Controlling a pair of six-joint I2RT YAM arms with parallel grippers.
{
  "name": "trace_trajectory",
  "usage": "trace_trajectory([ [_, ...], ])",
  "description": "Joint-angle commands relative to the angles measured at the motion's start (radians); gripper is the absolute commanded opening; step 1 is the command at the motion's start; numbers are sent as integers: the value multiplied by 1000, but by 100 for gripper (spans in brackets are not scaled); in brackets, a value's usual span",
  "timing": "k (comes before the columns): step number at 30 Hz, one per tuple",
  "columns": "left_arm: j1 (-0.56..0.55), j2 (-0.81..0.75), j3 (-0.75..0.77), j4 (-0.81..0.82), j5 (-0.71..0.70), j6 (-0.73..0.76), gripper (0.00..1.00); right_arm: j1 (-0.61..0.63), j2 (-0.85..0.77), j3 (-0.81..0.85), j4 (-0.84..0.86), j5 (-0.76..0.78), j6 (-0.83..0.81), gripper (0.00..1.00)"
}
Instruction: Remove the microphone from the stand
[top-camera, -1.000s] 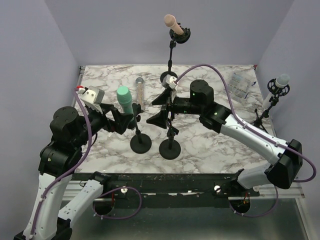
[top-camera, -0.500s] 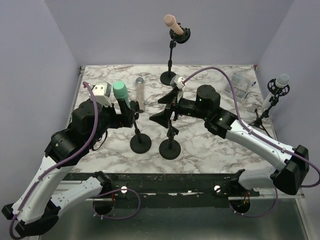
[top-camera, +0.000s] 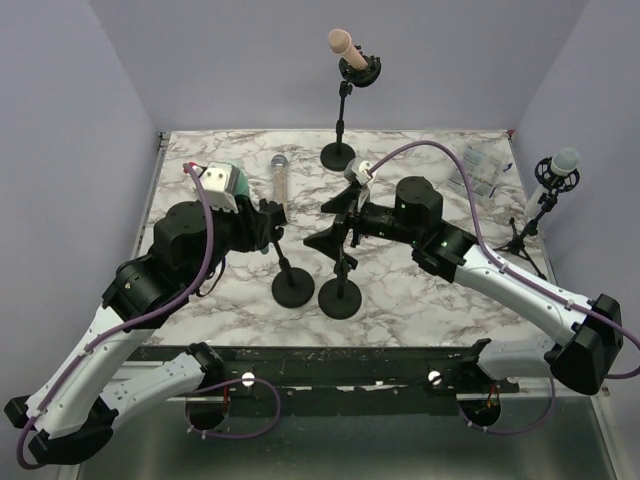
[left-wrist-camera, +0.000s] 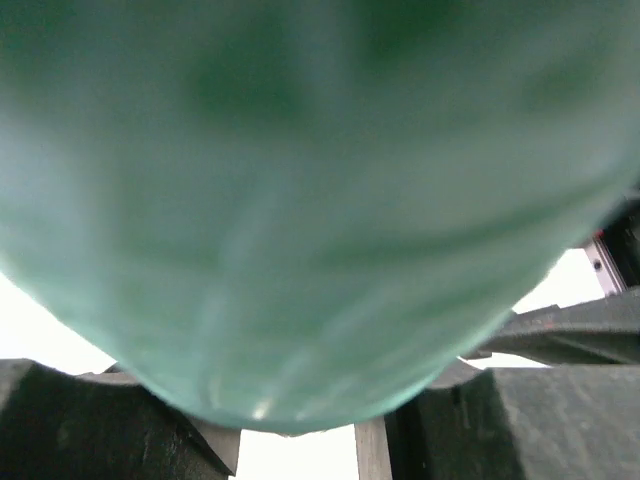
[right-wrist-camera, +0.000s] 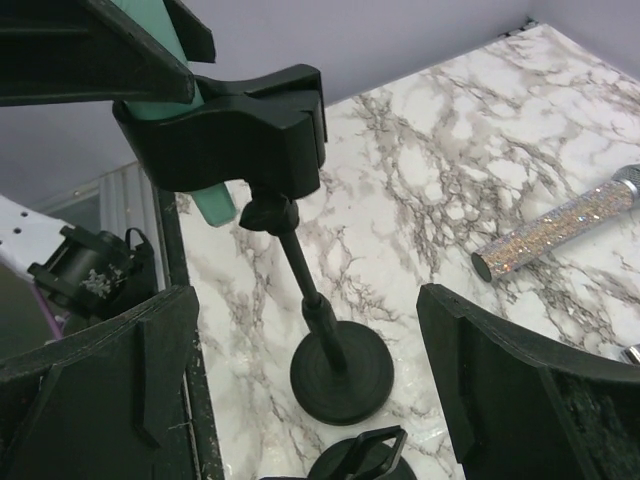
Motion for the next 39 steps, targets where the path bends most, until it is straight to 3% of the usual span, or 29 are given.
trace_trajectory([
  [1, -6, -70, -42, 167, 236, 123, 0, 2, -27, -4, 17, -119, -11, 100],
  [9, -6, -70, -11, 56, 580, 376, 0, 2, -10, 1, 54, -353, -20, 100],
  [16, -4, -100, -43, 70, 694, 461, 0, 2, 21, 17, 105, -499, -59, 100],
  [24, -4, -76, -41, 83, 741, 466, 0, 2, 30, 9, 151, -529, -138, 100],
  [33, 0, -98, -59, 99, 728, 467, 0, 3, 82, 3, 259, -627, -100, 100],
  [39, 6, -101, -72, 105, 728, 465, 0, 2, 91, -12, 318, -641, -39, 87],
])
